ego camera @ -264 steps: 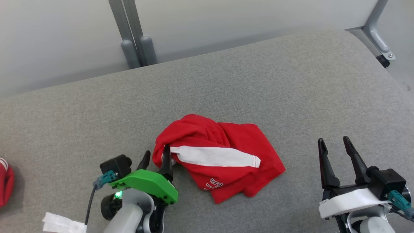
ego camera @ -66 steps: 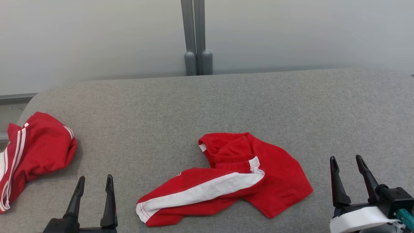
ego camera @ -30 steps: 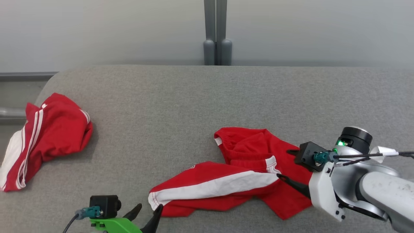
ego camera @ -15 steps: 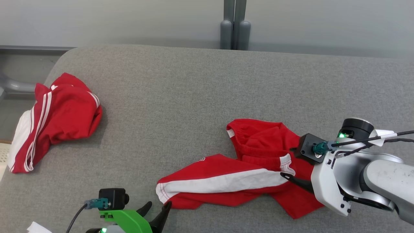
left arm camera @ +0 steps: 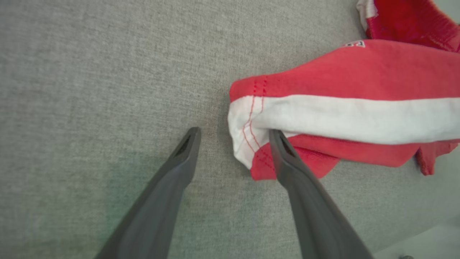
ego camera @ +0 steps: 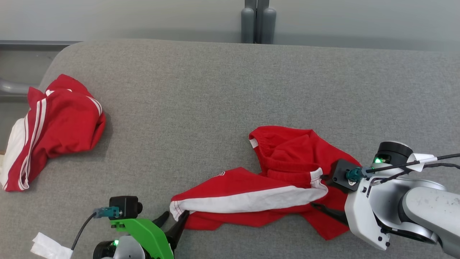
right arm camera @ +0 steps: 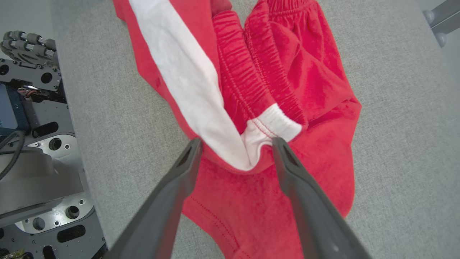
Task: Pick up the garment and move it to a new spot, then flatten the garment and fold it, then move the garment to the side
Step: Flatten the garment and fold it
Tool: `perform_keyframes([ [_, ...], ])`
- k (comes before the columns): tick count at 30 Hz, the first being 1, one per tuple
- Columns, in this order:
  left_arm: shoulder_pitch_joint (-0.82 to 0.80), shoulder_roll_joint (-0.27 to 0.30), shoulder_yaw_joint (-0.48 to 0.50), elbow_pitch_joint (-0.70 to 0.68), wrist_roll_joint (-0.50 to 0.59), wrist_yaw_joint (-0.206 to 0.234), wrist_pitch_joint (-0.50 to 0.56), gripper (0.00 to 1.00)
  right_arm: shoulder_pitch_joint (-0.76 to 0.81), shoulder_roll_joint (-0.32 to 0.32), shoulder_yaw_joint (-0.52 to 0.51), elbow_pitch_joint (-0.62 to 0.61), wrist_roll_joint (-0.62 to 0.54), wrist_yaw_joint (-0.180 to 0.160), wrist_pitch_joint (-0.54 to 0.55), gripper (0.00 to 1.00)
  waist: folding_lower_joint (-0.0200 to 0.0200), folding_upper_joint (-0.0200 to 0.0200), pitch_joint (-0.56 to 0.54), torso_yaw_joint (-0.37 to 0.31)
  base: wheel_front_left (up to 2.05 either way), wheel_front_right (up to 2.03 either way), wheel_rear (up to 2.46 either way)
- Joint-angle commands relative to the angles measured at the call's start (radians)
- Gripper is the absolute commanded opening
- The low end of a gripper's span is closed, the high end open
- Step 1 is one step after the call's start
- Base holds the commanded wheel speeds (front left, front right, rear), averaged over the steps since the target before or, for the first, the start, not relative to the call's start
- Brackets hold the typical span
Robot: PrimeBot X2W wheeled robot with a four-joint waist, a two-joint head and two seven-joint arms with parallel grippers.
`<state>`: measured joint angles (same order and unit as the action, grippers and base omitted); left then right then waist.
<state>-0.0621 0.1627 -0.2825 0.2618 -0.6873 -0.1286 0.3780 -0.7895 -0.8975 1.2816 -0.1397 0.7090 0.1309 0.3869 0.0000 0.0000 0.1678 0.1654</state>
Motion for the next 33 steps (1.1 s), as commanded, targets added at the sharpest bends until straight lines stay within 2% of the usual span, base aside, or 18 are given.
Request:
perform_keyframes([
  [1, -0.018, -0.006, -0.007, 0.017, -0.021, -0.001, -0.002, 0.62, 0.001, -0.001, 0.0, -0.002, -0.006, 0.0, -0.001, 1.0, 0.0, 0.0, 0.006, 0.0, 0.0, 0.0, 0.0],
  [2, -0.026, -0.009, -0.014, 0.03, -0.038, -0.001, -0.004, 0.4, 0.001, -0.001, 0.0, 0.0, -0.006, 0.0, -0.002, 1.0, 0.0, 0.0, 0.009, 0.0, 0.0, 0.0, 0.0],
  [3, -0.033, -0.014, -0.015, 0.04, -0.053, -0.001, -0.011, 0.07, 0.002, 0.0, 0.0, 0.003, -0.005, 0.0, -0.002, 1.0, 0.0, 0.0, 0.011, 0.001, 0.0, 0.0, 0.0],
  [4, -0.04, -0.016, -0.024, 0.056, -0.066, -0.001, -0.005, 0.0, 0.007, 0.001, 0.0, 0.009, 0.002, 0.0, 0.005, 0.5, 0.0, 0.0, 0.012, 0.001, 0.0, 0.0, 0.0],
  [5, -0.045, -0.013, -0.038, 0.064, -0.08, -0.001, -0.003, 0.0, 0.01, 0.004, 0.0, 0.011, 0.007, 0.0, 0.005, 0.13, 0.0, 0.0, 0.012, 0.001, 0.0, 0.0, 0.0],
  [6, -0.051, -0.011, -0.044, 0.075, -0.096, -0.001, -0.012, 0.0, 0.009, 0.005, 0.0, 0.016, 0.012, 0.0, 0.001, 0.0, 0.0, 0.0, 0.012, 0.0, 0.0, 0.0, 0.0],
  [11, -0.051, 0.016, -0.078, 0.077, -0.157, -0.001, -0.051, 0.0, -0.008, 0.005, -0.001, 0.044, 0.049, 0.0, -0.042, 0.0, 0.0, 0.0, -0.001, -0.014, 0.0, 0.0, 0.0],
  [15, -0.027, 0.052, -0.074, 0.032, -0.185, -0.001, -0.102, 0.0, 0.003, -0.023, -0.035, 0.062, 0.099, 0.0, -0.098, 0.0, 0.0, 0.0, -0.018, -0.032, 0.0, 0.0, 0.0],
  [20, 0.01, 0.087, -0.04, -0.07, -0.216, -0.001, -0.145, 0.0, 0.105, -0.063, -0.147, 0.07, 0.23, 0.0, -0.194, 0.0, 0.0, 0.0, -0.039, -0.051, 0.0, 0.0, 0.0],
  [23, 0.036, 0.092, -0.032, -0.157, -0.224, 0.0, -0.152, 0.0, 0.208, -0.073, -0.241, 0.088, 0.327, 0.0, -0.281, 0.0, 0.0, 0.0, -0.053, -0.066, 0.0, 0.0, 0.0],
  [28, 0.084, 0.095, -0.042, -0.341, -0.24, 0.001, -0.145, 0.0, 0.38, -0.053, -0.379, 0.091, 0.453, 0.0, -0.427, 0.0, 0.0, 0.0, -0.073, -0.099, 0.0, 0.0, 0.0],
  [33, 0.126, 0.12, -0.031, -0.582, -0.25, 0.017, -0.129, 0.0, 0.503, -0.046, -0.509, 0.004, 0.545, 0.0, -0.541, 0.0, 0.0, 0.0, -0.088, -0.156, 0.0, 0.0, 0.0],
])
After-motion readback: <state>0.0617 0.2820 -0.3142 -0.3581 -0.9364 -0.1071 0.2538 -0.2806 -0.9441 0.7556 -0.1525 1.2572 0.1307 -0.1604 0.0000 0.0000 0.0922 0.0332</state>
